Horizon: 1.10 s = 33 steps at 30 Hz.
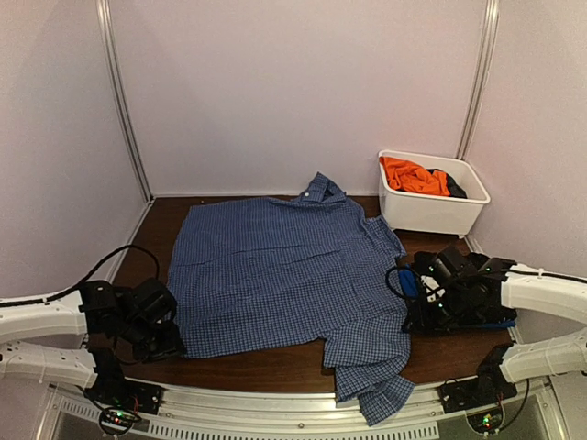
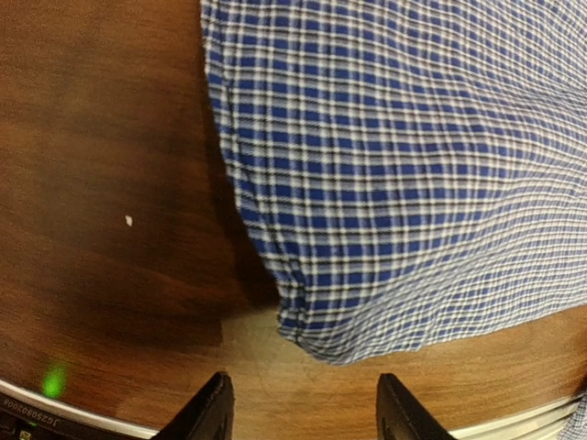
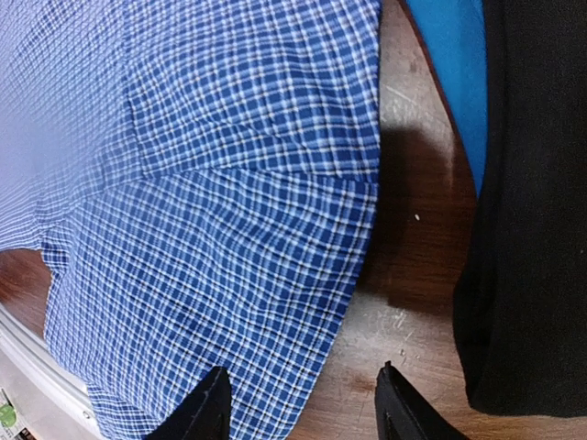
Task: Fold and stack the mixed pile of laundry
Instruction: Pick up the flattened shirt from the center of the board.
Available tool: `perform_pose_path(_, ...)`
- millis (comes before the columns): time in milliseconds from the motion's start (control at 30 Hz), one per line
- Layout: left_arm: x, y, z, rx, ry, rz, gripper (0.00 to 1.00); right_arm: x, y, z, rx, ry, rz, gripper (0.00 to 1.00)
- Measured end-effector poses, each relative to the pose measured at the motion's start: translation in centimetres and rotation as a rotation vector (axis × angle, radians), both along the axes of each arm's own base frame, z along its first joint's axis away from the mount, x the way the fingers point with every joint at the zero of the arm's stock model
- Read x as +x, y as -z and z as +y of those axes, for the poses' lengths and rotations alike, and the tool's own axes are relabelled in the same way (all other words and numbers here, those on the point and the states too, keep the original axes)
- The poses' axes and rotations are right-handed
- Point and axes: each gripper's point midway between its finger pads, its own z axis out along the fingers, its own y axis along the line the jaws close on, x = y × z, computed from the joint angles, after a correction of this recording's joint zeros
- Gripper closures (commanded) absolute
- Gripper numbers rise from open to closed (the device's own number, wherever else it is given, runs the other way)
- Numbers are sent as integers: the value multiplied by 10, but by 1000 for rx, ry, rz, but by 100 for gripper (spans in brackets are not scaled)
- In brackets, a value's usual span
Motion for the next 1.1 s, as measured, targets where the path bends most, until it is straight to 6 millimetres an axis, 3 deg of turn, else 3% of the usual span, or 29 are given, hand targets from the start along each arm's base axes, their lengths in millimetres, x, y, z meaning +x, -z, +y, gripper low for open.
perform_pose_path(200,-6,12,4,26,-24,37,48,-9,18,1,13,18,56,56)
perform_pose_path(500,0,20,-4,-5,-41,20,55,-17,34,15,104,19,100,81)
perform_pose_path(567,3,20,-6,-12,-42,7,59,-17,34,18,122,19,100,87)
perform_pose_path(700,10,21,-11,-18,-42,-14,79,-16,32,23,149,14,97,100)
perform_pose_path(867,14,21,-17,-38,-39,-25,100,-13,26,28,182,9,78,100)
perform_pose_path(1100,4,10,-9,-65,-47,-22,100,-8,-7,41,297,-30,-22,100)
